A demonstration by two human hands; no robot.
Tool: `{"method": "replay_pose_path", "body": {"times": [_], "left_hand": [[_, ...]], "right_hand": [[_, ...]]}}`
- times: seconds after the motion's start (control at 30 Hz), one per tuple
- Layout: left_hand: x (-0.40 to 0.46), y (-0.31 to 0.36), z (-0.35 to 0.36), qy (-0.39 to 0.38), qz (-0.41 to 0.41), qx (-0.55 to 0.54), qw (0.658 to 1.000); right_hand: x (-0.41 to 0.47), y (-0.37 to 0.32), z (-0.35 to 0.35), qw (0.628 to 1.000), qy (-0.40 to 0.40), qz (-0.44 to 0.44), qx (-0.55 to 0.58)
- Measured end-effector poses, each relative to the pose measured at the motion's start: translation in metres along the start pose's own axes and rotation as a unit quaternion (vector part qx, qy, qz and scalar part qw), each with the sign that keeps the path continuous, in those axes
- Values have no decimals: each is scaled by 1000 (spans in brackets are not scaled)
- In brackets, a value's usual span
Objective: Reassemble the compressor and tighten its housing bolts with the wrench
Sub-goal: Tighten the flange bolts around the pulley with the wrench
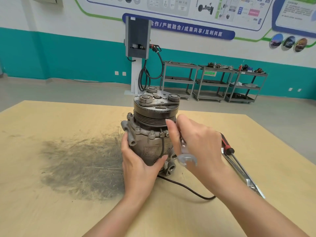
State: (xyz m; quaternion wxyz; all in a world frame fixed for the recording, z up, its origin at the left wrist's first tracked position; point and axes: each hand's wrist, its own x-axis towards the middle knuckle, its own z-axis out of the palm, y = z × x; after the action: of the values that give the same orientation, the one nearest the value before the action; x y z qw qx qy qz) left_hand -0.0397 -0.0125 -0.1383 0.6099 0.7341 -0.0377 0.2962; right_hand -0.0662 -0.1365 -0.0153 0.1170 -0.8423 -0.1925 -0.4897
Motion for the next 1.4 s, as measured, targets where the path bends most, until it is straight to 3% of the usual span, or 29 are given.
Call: {"method": "replay_pose_path", "body": {"times": [0.07,0.13,0.23,0.33,0.47,0.63,0.87,1.0,1.1,1.13,1.2,1.3,1.33,1.4], "left_hand": [[0,0,0,4,3,2,1000],[0,-1,1,7,9,6,1000],[0,-3,2,1,6,5,1000],[0,-4,2,1,9,3,1000],[0,-4,2,0,10,1,1000],[0,-4,2,-1,14,5,1000],[0,-3,2,-1,15,5,1000],[0,-1,2,-1,12,2,1000],[0,-1,2,-2,9,-5,1000],[0,-1,2,-2,11,-6,1000],[0,-2,3,0,11,-7,1000],[0,0,3,4,4,-2,1000],[0,0,2,5,5,2,1000],[0,2,1,4,1,5,1000]], "right_hand": [[1,1,-7,999,12,9,51],[5,10,-13,984,19,49,171],[15,33,-13,894,-8,176,412],[21,52,0,788,-44,320,524],[24,66,19,690,-93,373,613],[32,78,35,607,-126,404,672],[35,77,45,566,-173,403,698],[28,71,43,574,-154,418,687],[15,59,42,612,-54,428,663],[9,54,41,653,-13,412,636],[0,43,35,768,54,341,540],[-7,25,24,935,70,169,303],[-7,19,21,972,65,99,204],[-4,9,16,997,58,2,44]]}}
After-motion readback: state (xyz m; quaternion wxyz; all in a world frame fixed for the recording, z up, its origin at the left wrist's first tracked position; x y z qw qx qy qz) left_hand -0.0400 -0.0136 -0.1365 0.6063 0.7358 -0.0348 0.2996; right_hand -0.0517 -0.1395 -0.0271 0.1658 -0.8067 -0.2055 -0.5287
